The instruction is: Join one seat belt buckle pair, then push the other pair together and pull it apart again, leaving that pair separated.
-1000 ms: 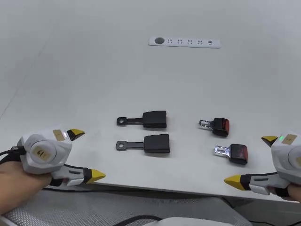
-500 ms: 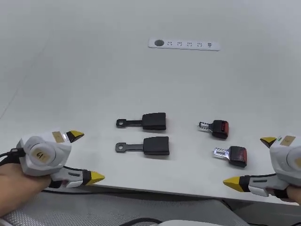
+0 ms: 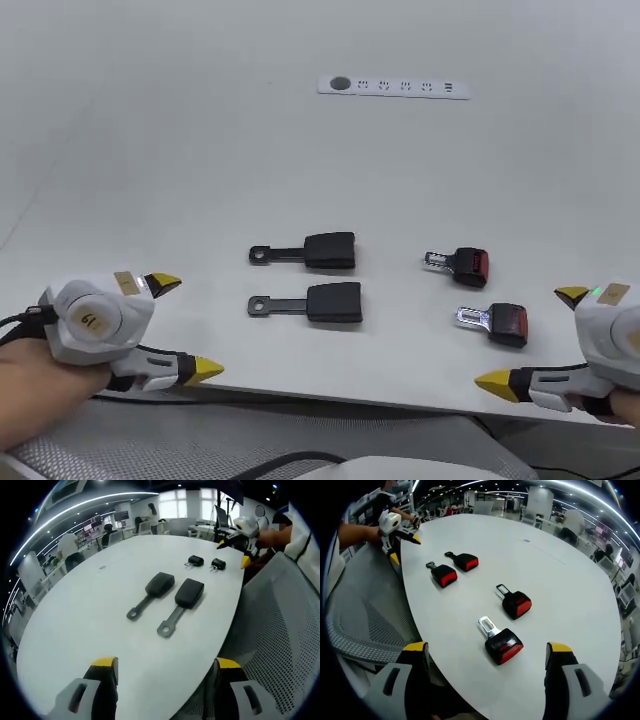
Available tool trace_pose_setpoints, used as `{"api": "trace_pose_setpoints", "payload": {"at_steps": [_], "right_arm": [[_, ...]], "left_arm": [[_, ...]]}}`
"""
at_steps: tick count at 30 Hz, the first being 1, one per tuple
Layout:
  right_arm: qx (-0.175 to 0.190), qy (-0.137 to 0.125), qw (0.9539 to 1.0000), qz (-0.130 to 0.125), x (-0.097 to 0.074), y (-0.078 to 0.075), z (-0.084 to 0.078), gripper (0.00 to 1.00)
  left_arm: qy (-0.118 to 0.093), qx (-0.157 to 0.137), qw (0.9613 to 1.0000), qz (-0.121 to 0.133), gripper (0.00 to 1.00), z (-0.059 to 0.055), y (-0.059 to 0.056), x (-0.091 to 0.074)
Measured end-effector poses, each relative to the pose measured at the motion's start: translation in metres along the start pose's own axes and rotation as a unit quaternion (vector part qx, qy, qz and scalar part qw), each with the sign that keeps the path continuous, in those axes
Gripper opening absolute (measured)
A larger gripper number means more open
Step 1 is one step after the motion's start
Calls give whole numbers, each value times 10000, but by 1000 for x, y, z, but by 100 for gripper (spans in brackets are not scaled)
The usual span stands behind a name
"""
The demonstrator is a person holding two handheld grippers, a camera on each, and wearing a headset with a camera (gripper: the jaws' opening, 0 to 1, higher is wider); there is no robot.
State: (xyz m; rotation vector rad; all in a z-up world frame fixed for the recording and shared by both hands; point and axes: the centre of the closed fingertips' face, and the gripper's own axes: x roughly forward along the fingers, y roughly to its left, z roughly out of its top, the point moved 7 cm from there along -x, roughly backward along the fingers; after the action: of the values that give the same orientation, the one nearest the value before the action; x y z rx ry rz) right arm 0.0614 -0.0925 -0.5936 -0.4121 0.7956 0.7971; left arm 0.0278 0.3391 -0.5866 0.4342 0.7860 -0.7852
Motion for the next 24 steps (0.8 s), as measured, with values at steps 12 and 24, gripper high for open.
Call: {"api": "trace_pose_setpoints", "payload": {"at_steps": [12, 24], "right_arm": [[1, -16, 10000, 7, -1, 1, 1, 97], [16, -58, 10000, -37, -4, 0, 4, 97]], "left_arm": [[-178, -221, 9995, 107, 80, 3, 5, -5], [-237, -294, 9992, 163, 80, -3, 14, -4]]}}
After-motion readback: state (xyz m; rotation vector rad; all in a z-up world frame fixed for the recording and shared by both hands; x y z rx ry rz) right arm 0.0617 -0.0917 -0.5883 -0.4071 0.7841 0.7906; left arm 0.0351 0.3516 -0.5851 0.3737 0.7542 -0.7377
